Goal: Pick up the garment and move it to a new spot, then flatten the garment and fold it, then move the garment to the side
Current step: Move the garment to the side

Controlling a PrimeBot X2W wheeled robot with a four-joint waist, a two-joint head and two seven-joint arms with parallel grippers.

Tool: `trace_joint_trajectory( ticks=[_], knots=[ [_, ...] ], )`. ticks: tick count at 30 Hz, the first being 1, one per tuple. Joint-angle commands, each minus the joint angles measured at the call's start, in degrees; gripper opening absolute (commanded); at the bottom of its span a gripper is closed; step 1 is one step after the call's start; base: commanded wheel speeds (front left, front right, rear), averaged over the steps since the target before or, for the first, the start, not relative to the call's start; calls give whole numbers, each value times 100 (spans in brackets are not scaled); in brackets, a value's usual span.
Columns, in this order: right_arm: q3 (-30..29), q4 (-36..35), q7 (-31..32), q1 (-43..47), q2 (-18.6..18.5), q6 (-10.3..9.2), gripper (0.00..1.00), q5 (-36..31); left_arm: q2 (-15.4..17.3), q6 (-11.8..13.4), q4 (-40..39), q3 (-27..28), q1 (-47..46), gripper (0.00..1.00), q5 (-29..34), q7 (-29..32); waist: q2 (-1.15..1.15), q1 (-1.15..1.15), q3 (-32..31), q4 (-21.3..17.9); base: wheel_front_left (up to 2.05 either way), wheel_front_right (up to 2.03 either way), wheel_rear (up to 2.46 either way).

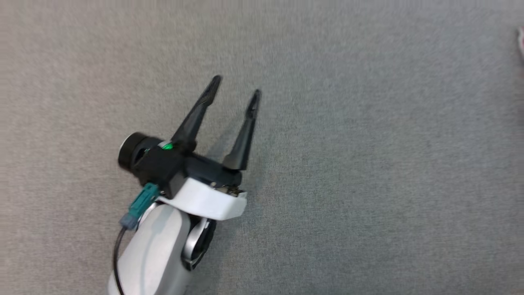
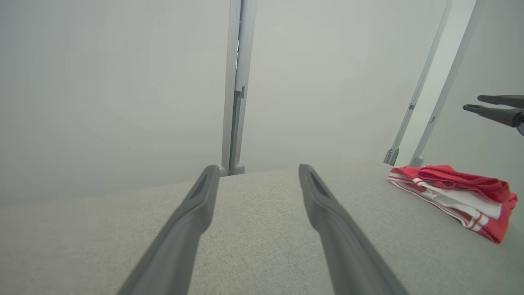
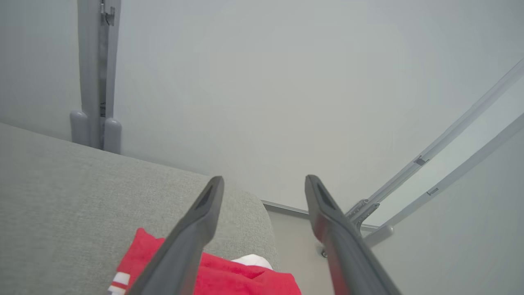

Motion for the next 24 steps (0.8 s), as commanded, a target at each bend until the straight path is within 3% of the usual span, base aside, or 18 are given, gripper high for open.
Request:
trace_joint_trajectory(
  ticks=[1,12,18,24],
  knots=[
    [19,-15,-54,123,36,-5,100,21,30,23,3,56,86,100,41,-4,0,0,-470,18,0,0,0],
    [-19,-1300,-324,1549,1345,-5,100,292,27,-55,-5,1154,1160,100,93,-4,0,0,-1596,300,0,0,0],
    [-690,-2258,-331,2737,2351,-4,100,-181,24,156,404,1540,1628,100,11,-5,0,0,-1943,415,0,0,0],
    [-1242,-3023,-331,3836,3420,-4,100,-865,26,117,439,1669,2008,100,-81,-4,0,0,-2202,419,0,0,0]
  ],
)
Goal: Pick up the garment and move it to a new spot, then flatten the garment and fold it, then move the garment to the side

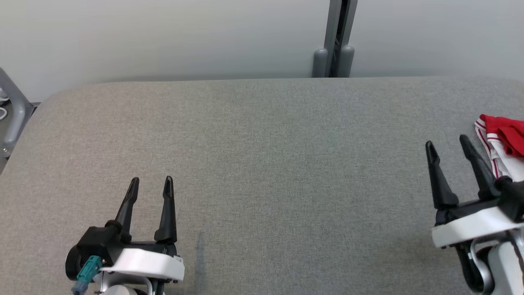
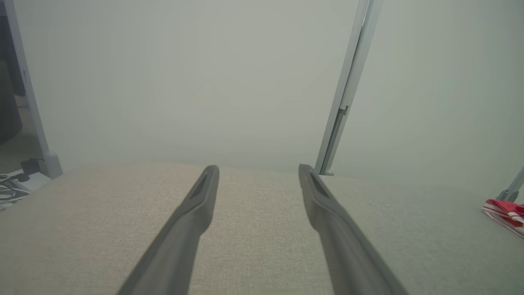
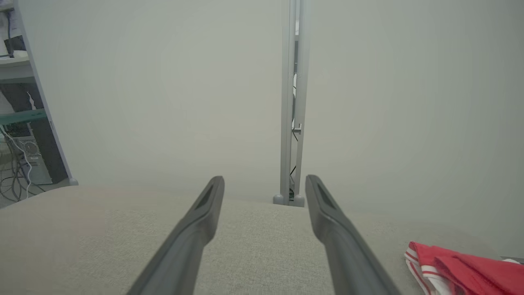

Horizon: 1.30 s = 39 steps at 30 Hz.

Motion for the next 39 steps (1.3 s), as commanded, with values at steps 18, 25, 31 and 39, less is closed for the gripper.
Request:
trace_joint_trajectory(
  ticks=[18,25,31,39],
  knots=[
    [-746,-748,-27,1453,1165,-3,100,-911,24,62,-16,-33,661,100,65,-4,0,0,-376,-115,0,0,0],
    [-776,-773,-27,1457,1156,-3,100,-824,22,246,-57,-89,706,100,91,-4,0,0,-385,-131,0,0,0],
    [-799,-801,-28,1396,1156,-3,100,-809,23,242,-81,-78,715,100,65,-4,0,0,-368,-165,0,0,0],
    [-748,-776,-28,1374,1156,-3,100,-765,22,184,-41,-27,771,100,20,-4,0,0,-369,-213,0,0,0]
  ],
)
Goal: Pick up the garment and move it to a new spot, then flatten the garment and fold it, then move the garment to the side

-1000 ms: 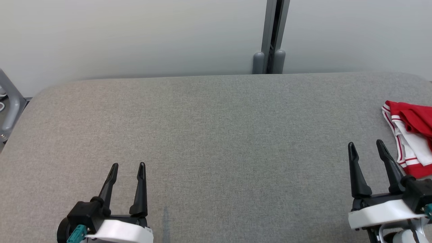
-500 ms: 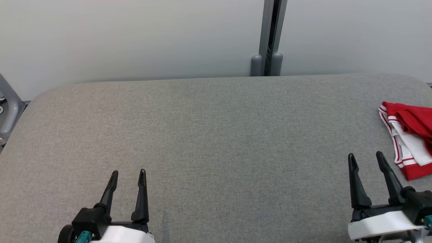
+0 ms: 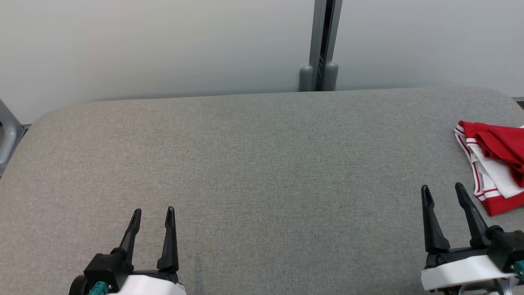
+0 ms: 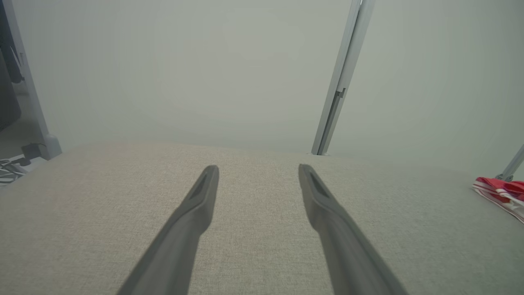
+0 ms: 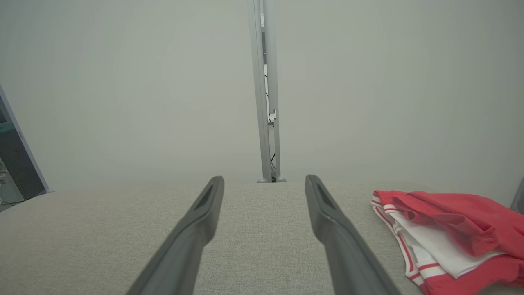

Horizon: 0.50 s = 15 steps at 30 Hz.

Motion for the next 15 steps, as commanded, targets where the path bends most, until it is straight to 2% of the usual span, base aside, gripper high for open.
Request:
trace_joint_trajectory(
  ticks=[1,15],
  knots=[
    [9,1,-28,-53,-27,-3,100,32,21,-20,11,3,51,100,7,-4,0,0,5,-4,0,0,0],
    [165,-14,-28,-91,-26,-3,100,24,22,-11,-76,18,13,100,-104,-4,0,0,76,39,0,0,0]
  ],
)
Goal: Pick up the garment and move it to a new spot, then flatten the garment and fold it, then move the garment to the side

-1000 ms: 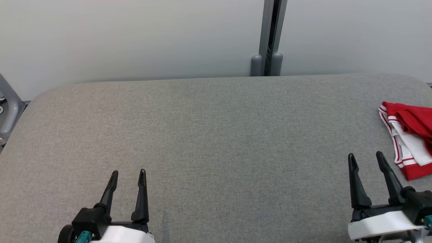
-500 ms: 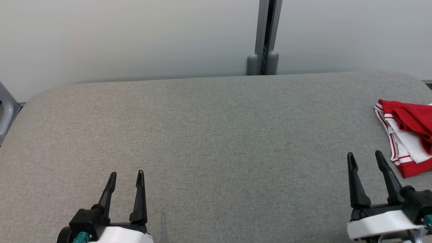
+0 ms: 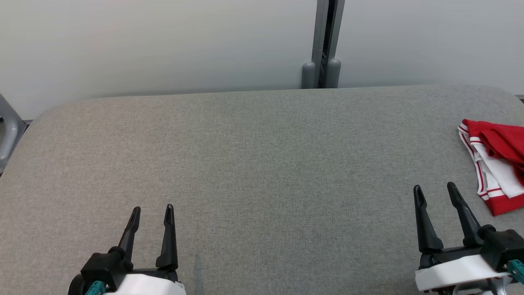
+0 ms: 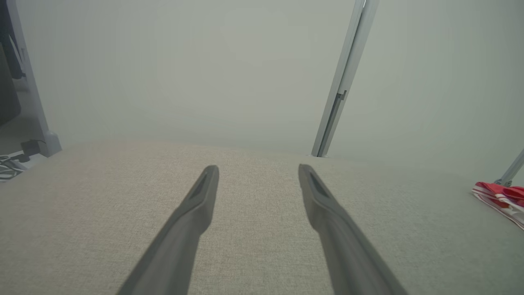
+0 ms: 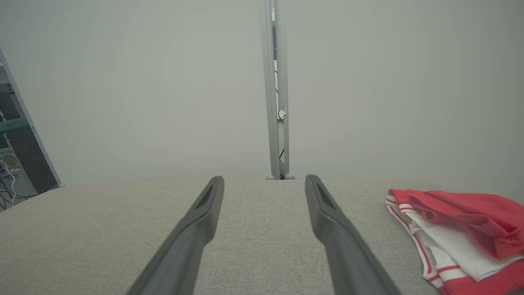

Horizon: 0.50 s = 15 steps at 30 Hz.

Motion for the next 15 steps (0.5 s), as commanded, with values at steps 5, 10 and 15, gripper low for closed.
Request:
trace_joint_trajectory(
  ticks=[5,10,15],
  knots=[
    [64,1,-28,-72,-26,-3,100,-46,24,-4,-62,36,5,100,-12,-4,0,0,33,27,0,0,0],
    [89,13,-28,-80,-27,-3,100,-51,25,2,-45,40,2,100,-51,-4,0,0,42,39,0,0,0],
    [94,18,-28,-73,-27,-3,100,-16,24,-8,-91,55,14,100,-120,-4,0,0,47,50,0,0,0]
  ],
)
